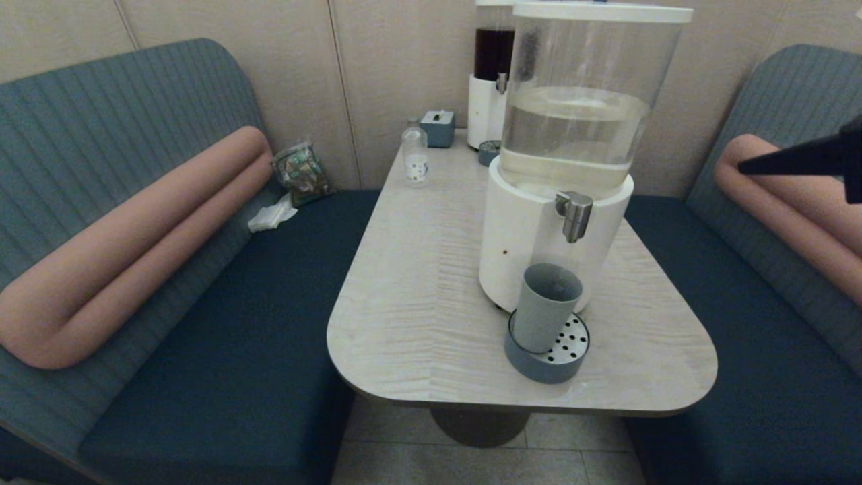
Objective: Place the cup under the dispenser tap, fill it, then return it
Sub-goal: Turn off the faucet
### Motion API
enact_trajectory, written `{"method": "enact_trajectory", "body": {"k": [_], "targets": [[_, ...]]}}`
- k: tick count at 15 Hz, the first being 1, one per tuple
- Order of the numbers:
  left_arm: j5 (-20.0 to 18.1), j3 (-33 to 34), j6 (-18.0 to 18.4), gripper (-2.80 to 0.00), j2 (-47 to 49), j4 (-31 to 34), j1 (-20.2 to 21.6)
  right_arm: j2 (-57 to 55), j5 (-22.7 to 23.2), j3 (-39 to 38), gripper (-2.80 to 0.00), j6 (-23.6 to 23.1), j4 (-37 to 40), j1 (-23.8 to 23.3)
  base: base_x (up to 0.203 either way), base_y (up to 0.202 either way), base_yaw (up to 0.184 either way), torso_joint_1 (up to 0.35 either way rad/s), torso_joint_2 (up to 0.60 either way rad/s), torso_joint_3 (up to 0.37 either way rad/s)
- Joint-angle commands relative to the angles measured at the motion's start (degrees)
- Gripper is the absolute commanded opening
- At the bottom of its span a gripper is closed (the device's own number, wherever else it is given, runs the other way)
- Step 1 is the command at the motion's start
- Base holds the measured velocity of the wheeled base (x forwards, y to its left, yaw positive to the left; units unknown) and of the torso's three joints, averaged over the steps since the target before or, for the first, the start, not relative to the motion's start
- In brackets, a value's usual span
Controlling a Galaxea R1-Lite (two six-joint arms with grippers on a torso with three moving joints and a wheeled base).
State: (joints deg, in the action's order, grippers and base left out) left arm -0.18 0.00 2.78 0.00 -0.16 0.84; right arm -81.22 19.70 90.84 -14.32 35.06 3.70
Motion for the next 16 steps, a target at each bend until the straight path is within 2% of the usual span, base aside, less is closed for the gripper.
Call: {"method": "enact_trajectory", "body": {"k": [1,4,7,10,13,16], "targets": [[0.01,0.07,0.03,-2.8,0.09,-0.02,0.04,7.04,0.1,-7.47,-2.8,-0.18,0.1,-3.36,0.0,0.0,0.0,0.0,0.0,0.0],[0.01,0.08,0.03,-2.8,0.09,-0.02,0.04,13.34,-1.79,-17.38,-2.8,-0.13,0.3,-6.76,0.0,0.0,0.0,0.0,0.0,0.0],[0.01,0.0,0.03,-2.8,0.09,-0.02,0.04,12.77,-2.71,-17.12,-2.8,-0.86,-0.17,-5.24,0.0,0.0,0.0,0.0,0.0,0.0],[0.01,0.0,0.03,-2.8,0.09,-0.02,0.04,6.98,-4.61,-11.86,-2.8,-0.74,-0.18,4.88,0.0,0.0,0.0,0.0,0.0,0.0],[0.01,0.09,0.03,-2.8,0.09,-0.02,0.04,-1.56,-9.63,-3.44,-2.8,-0.43,-0.1,14.35,0.0,0.0,0.0,0.0,0.0,0.0],[0.01,0.04,0.03,-2.8,0.09,-0.02,0.04,-10.75,-14.58,3.89,-2.8,1.18,0.07,18.09,0.0,0.0,0.0,0.0,0.0,0.0]]}}
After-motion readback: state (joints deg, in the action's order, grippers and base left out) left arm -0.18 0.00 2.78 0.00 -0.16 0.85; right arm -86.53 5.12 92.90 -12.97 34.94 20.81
